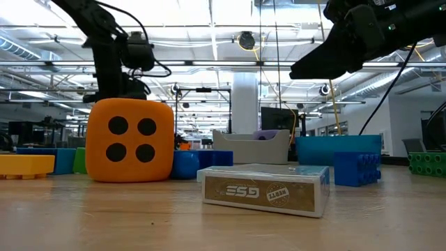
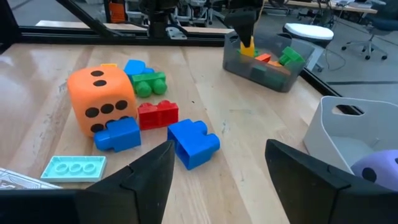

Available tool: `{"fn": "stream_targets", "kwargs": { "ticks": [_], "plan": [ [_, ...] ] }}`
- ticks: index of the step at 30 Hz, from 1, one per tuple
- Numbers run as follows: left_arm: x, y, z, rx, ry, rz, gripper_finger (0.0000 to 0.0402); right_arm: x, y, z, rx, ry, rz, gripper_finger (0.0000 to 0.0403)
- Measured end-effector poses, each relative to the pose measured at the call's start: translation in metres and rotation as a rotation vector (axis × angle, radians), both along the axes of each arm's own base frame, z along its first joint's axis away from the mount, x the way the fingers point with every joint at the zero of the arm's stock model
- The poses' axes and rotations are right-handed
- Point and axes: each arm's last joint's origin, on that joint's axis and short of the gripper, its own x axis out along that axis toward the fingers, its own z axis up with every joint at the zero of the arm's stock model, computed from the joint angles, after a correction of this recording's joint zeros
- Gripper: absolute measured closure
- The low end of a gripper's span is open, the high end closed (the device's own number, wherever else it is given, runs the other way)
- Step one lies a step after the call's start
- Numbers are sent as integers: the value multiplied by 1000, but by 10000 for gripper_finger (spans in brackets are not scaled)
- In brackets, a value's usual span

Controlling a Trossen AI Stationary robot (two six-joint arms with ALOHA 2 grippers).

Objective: Pick & Place Toys
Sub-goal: Put the yellow gamepiece into the black bin, then put the blue gamepiece into the black bin

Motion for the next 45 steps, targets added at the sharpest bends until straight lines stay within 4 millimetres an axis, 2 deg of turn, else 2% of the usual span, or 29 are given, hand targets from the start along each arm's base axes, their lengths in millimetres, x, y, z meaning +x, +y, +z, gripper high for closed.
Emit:
{"fn": "stream_targets", "kwargs": {
  "ticks": [4, 11, 15, 19, 24, 29, 32, 38, 42, 45],
  "plan": [
    [2, 1, -3, -25, -1, -13, 274, 0, 0, 0, 0, 0, 0, 159],
    [2, 1, -3, -25, -7, -11, 204, 0, 0, 0, 0, 0, 0, 162],
    [2, 1, -3, -36, -21, -9, 178, 0, 0, 0, 0, 0, 0, 162],
    [2, -3, 5, -37, -79, -32, 172, 0, 0, 0, 0, 0, 0, 161],
    [10, -15, 23, 51, -191, -114, 181, 0, 0, 0, -10, 2, 1, 164],
    [30, -40, 43, 175, -393, -258, 193, 1, 0, 3, -27, -24, 4, 165],
    [45, -60, 44, 230, -532, -360, 200, 1, 0, 3, -55, -18, 12, 165],
    [68, -106, 31, 294, -833, -558, 210, 1, 0, 2, -38, -11, 8, 165],
    [72, -135, 20, 322, -1023, -652, 209, 1, 2, 2, 40, -17, 62, 165],
    [71, -152, 13, 334, -1095, -720, 204, 3, 4, -1, 71, -11, 118, 165]
  ]
}}
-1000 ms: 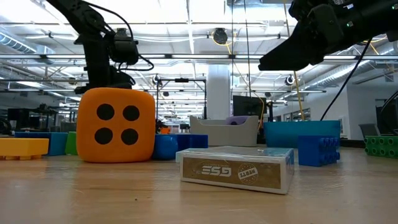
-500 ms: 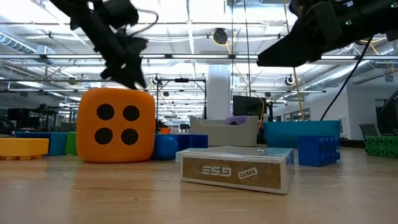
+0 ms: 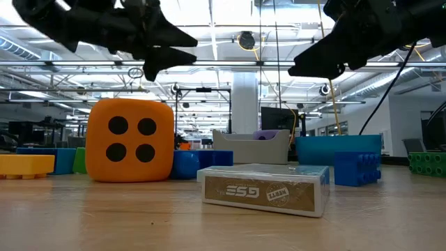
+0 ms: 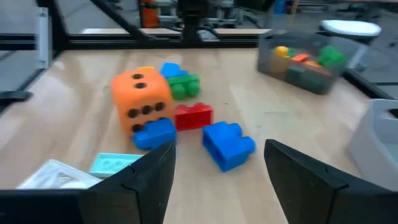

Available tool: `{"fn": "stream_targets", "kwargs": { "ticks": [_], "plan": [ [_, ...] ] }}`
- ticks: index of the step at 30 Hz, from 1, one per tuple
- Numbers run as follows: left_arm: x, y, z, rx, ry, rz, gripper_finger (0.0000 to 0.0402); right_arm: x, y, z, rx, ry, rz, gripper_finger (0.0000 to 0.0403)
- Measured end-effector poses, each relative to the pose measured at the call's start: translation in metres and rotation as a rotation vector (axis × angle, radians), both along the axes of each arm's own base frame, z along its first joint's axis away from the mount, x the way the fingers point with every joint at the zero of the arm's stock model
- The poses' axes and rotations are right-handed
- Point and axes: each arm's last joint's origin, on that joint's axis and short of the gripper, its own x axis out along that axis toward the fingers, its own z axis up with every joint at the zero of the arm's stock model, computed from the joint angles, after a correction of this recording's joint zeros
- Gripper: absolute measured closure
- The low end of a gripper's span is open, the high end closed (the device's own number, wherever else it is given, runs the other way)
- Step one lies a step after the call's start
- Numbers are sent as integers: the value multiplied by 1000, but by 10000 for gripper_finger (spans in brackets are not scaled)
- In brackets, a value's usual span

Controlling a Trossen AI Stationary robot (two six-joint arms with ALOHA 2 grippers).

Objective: Pick & Place Toys
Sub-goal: Put the blue gamepiece into the black bin

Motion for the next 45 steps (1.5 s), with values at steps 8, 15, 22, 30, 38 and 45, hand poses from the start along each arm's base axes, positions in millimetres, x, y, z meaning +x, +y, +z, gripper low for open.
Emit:
{"fn": "stream_targets", "kwargs": {
  "ticks": [8, 15, 22, 30, 38, 45],
  "plan": [
    [9, -26, -22, 40, 17, -7, 200, 19, 7, -14, -13, 15, 64, 165],
    [17, -38, -16, 142, -151, -65, 214, 49, 23, -16, -23, 139, 293, 165],
    [16, -37, -16, 143, -156, -63, 216, 54, 38, -13, -75, 590, 483, 165],
    [17, -35, -16, 144, -150, -55, 209, 53, 45, -8, -220, 723, 555, 165],
    [17, -35, -18, 145, -130, -57, 223, 50, 43, -27, -248, 798, 539, 165],
    [17, -35, -19, 143, -124, -57, 231, 54, 45, -49, -258, 876, 547, 165]
  ]
}}
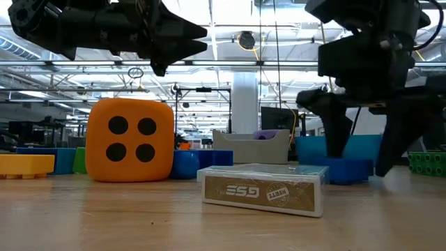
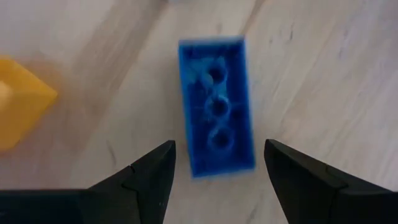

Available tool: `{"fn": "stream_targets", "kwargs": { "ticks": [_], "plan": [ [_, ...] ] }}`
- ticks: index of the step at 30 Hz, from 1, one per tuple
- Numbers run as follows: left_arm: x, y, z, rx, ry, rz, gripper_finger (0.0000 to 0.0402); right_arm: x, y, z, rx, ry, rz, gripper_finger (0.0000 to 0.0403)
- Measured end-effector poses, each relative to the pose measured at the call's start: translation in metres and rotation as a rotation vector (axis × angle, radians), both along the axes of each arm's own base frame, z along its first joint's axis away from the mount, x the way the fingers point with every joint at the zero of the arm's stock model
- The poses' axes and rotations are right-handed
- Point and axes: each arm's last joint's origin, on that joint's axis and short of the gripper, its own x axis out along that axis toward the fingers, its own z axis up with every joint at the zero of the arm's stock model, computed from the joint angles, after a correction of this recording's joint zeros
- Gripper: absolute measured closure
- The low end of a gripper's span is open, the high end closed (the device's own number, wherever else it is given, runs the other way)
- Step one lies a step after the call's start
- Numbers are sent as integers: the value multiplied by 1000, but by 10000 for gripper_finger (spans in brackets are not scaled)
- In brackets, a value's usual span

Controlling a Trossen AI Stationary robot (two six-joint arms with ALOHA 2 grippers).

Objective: Pick & Place Toys
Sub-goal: Put the blue gamepiece into the black bin

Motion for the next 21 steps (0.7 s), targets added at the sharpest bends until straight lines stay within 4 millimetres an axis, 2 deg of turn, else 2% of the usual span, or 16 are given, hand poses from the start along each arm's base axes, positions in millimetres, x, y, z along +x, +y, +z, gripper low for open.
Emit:
{"fn": "stream_targets", "kwargs": {
  "ticks": [5, 13, 15, 18, 21],
  "plan": [
    [0, 0, -1, 1, 8, 0, 226, 2, 0, -4, -3, 7, -1, 184],
    [0, 0, -1, 0, 12, 0, 234, 4, -2, -3, 1, -13, -10, 262],
    [0, 0, -1, -1, 12, 0, 238, 5, -2, -1, 4, -29, -7, 270],
    [0, 0, -1, -9, 12, 1, 240, 6, -3, 12, -20, -95, 9, 270],
    [0, 0, -1, -16, 11, 7, 237, 6, -5, 37, -120, -208, -26, 270]
  ]
}}
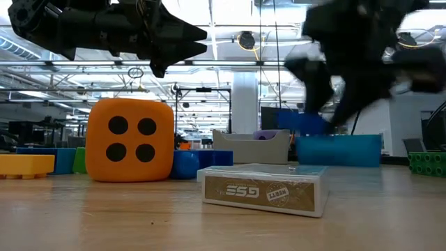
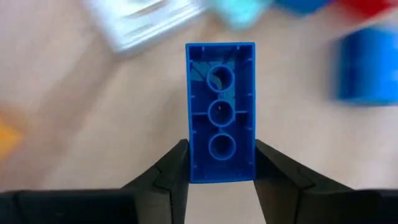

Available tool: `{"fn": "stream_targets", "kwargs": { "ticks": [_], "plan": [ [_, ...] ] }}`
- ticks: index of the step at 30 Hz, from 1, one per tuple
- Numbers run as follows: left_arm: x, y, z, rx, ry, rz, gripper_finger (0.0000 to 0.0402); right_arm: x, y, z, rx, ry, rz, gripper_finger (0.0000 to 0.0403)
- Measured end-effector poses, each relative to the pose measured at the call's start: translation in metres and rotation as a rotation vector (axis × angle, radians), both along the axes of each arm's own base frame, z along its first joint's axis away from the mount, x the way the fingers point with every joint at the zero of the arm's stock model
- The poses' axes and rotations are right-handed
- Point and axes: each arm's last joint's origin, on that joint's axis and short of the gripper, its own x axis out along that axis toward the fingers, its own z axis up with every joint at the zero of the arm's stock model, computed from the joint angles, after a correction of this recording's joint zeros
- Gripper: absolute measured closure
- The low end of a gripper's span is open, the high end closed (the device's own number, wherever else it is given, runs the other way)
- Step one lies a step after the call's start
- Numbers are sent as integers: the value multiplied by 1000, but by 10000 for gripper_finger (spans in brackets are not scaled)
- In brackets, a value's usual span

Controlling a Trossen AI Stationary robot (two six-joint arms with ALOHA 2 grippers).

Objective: Pick & Place Toys
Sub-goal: Put the blue gamepiece into the black bin

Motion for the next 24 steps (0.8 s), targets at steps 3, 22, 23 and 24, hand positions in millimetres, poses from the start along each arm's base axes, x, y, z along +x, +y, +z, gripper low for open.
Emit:
{"fn": "stream_targets", "kwargs": {
  "ticks": [3, 22, 23, 24],
  "plan": [
    [1, 2, 0, -35, -3, 10, 232, -1, -5, 30, -96, -146, -48, 270],
    [33, 43, 41, -513, -129, 143, 230, -2, -40, 66, -390, -320, -171, 267],
    [36, 42, 39, -521, -112, 147, 228, -1, -41, 66, -395, -321, -171, 267],
    [41, 42, 37, -534, -100, 149, 226, 0, -43, 67, -401, -324, -170, 267]
  ]
}}
